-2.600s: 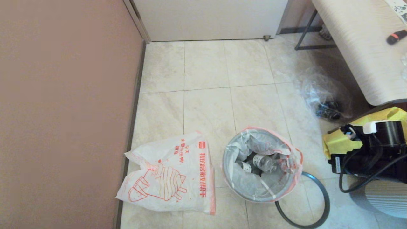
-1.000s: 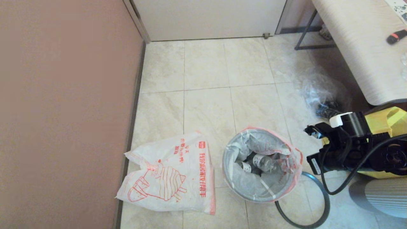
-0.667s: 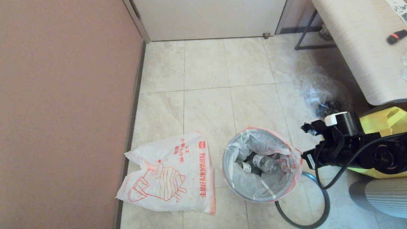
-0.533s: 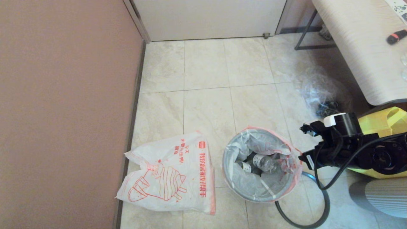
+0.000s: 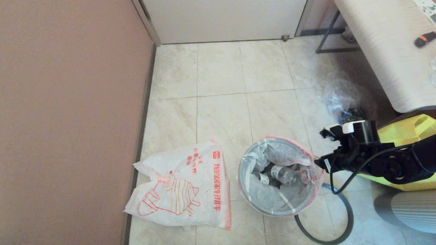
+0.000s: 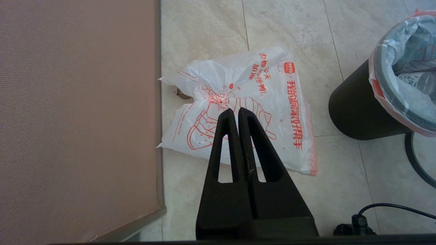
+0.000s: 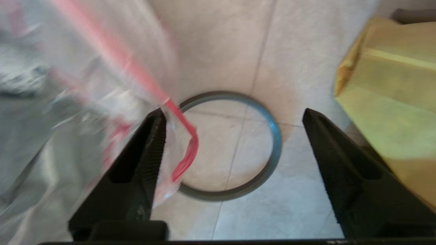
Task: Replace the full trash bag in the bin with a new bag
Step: Place the trash bag on the floor
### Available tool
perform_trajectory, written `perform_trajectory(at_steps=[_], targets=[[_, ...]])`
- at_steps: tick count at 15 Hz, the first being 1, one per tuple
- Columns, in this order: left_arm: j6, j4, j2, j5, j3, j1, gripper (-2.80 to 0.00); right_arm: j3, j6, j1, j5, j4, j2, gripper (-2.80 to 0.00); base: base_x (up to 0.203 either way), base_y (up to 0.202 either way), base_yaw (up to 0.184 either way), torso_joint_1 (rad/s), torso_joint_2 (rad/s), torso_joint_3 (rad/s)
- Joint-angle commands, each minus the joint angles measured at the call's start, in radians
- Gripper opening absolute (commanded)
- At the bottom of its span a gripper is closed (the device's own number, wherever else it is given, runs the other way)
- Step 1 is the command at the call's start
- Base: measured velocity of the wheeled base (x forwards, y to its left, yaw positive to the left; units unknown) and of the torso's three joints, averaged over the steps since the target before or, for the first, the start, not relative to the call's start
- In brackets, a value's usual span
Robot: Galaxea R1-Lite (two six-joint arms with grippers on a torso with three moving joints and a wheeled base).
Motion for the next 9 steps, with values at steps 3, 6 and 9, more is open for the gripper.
perform_trajectory(at_steps=[3,6,9], targets=[[-0.001,0.000,0.000,0.000,0.000,0.000,-2.80,-0.031,-0.003,-0.031,-0.004,-0.004,0.020,0.00,0.000,0.000,0.000,0.000,0.00,0.000],[-0.001,0.000,0.000,0.000,0.000,0.000,-2.80,-0.020,-0.034,-0.058,-0.004,-0.004,0.020,0.00,0.000,0.000,0.000,0.000,0.00,0.000],[-0.001,0.000,0.000,0.000,0.000,0.000,-2.80,-0.020,-0.035,-0.067,-0.006,-0.004,0.026,0.00,0.000,0.000,0.000,0.000,0.00,0.000]])
